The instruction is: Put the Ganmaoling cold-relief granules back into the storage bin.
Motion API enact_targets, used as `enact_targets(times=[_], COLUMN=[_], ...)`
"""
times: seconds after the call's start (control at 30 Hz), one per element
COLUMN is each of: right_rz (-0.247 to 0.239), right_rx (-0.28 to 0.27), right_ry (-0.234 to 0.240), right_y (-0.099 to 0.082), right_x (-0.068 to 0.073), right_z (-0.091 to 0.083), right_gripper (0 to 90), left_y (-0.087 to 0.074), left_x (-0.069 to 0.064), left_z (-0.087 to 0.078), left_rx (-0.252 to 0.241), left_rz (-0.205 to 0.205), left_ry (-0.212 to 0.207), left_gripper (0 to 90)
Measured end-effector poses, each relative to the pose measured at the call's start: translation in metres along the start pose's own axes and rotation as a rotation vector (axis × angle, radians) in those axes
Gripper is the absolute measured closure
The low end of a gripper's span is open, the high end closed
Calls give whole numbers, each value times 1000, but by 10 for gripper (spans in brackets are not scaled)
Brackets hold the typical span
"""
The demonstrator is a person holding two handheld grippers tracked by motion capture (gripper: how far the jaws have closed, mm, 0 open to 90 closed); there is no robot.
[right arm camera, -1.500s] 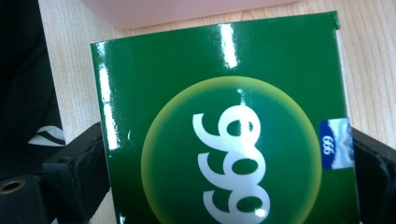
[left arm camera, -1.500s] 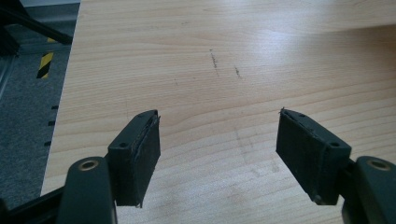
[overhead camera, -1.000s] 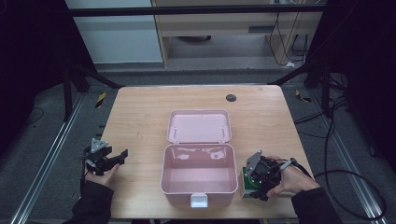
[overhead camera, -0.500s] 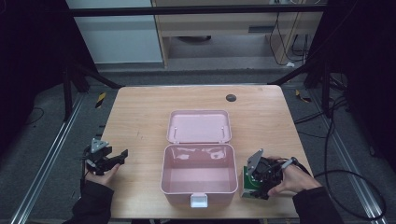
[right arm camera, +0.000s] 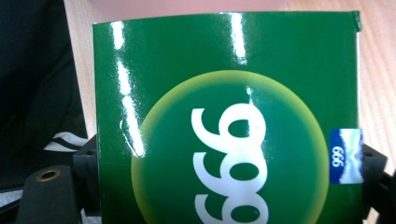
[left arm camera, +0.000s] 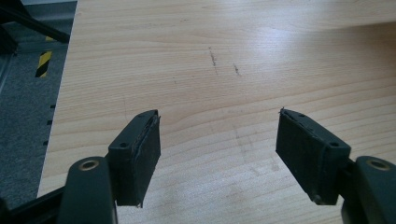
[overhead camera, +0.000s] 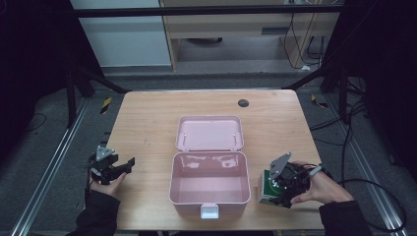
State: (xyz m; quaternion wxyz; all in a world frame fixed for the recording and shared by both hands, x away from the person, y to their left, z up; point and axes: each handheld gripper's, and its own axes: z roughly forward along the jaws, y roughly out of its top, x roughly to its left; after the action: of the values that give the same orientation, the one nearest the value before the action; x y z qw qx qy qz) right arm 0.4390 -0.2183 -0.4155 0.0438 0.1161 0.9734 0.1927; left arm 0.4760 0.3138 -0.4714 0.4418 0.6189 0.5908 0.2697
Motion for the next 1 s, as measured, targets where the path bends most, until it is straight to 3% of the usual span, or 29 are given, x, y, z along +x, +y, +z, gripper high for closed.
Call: enact_targets(times=[0.57, 1.0], right_rz=[11, -4], right_rx=[-62, -107], right_ry=[-44, -88], right_y=[7, 21], right_x=[-3, -4], right_z=[-37, -77], right_gripper=[162, 162], left_y=[0, 0], left_x=[0, 0], left_z=[0, 0], left_rx=[0, 1], left_rz=[0, 1], left_ry=[-1, -2], left_gripper=[300, 300])
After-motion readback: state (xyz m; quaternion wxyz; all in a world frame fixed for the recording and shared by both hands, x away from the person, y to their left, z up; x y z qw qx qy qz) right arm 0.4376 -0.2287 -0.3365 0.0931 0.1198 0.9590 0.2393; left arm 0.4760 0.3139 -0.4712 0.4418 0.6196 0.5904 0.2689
